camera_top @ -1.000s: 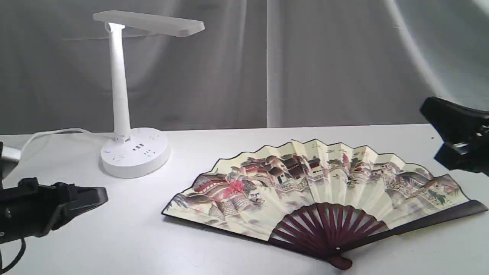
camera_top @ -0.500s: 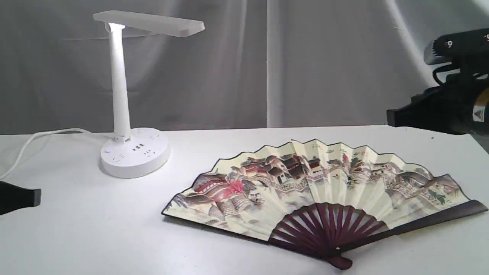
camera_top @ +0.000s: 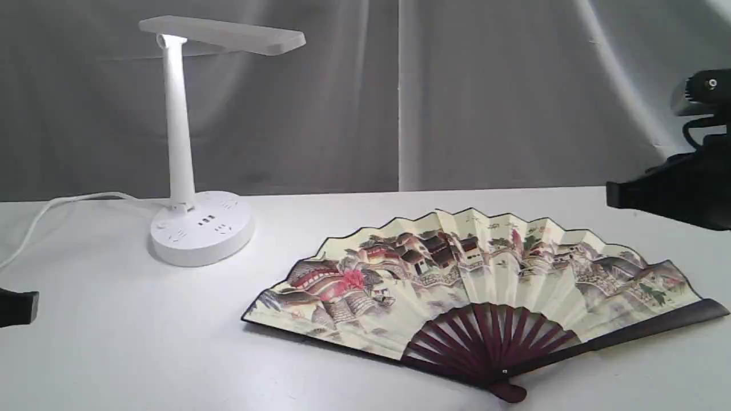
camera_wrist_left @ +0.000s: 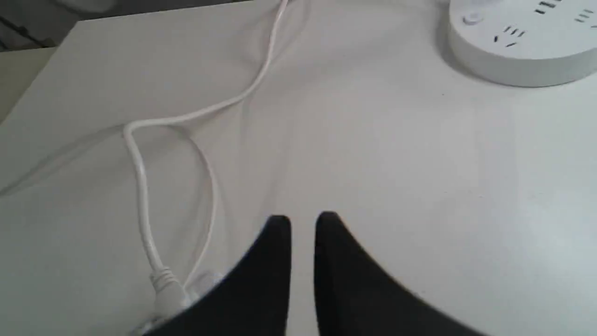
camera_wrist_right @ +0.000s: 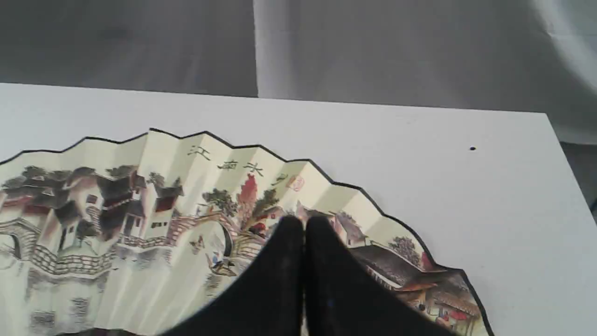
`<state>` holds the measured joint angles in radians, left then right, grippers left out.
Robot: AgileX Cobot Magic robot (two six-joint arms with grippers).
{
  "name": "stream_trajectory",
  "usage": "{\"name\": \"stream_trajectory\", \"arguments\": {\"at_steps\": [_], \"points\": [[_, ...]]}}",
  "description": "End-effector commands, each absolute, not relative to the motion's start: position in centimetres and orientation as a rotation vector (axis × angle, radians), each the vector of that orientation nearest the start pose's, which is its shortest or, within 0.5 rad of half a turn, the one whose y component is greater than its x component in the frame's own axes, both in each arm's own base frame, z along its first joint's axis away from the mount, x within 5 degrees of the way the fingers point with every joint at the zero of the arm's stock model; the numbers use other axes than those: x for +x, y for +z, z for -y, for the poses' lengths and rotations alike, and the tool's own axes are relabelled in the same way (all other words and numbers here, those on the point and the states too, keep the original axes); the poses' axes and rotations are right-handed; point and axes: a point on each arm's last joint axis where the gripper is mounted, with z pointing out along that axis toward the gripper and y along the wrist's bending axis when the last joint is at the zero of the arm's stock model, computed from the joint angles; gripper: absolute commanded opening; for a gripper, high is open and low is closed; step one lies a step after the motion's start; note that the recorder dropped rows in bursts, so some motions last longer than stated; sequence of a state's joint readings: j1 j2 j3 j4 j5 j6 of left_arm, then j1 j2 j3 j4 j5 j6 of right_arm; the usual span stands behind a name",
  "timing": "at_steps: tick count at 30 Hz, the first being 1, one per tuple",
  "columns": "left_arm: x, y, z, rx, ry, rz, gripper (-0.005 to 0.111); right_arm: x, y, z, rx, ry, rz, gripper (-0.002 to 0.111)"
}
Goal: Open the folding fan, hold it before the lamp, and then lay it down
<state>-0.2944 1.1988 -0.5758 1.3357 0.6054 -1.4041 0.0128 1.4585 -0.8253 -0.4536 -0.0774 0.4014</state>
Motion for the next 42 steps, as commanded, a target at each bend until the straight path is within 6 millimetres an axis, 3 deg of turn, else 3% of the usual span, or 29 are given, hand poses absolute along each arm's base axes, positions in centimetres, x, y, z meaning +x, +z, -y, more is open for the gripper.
{"name": "stream_trajectory", "arguments": {"at_steps": [1,12,19,27,35,42], "points": [[21.0,24.3,1.2,-0.198,0.391,-2.167,0.008,29.4,26.8,-0.8,-0.088,0.045,-1.949,0.000],[17.6,24.8,0.2,-0.250,0.326,-2.107,0.005,23.3,29.8,-0.8,-0.090,0.035,-1.804,0.000],[15.5,25.1,0.1,-0.221,0.215,-2.034,0.005,18.9,30.3,-0.7,-0.061,0.050,-1.718,0.000],[12.3,25.4,-0.8,-0.250,0.148,-1.913,0.005,13.5,29.8,-0.6,-0.045,0.058,-1.590,0.000],[9.3,25.8,-1.3,-0.247,0.035,-1.755,0.005,8.3,27.9,-0.2,-0.007,0.031,-1.502,0.000],[7.2,25.9,-1.9,-0.267,-0.021,-1.629,0.005,4.6,26.6,0.5,0.133,0.063,-1.482,0.000]]}}
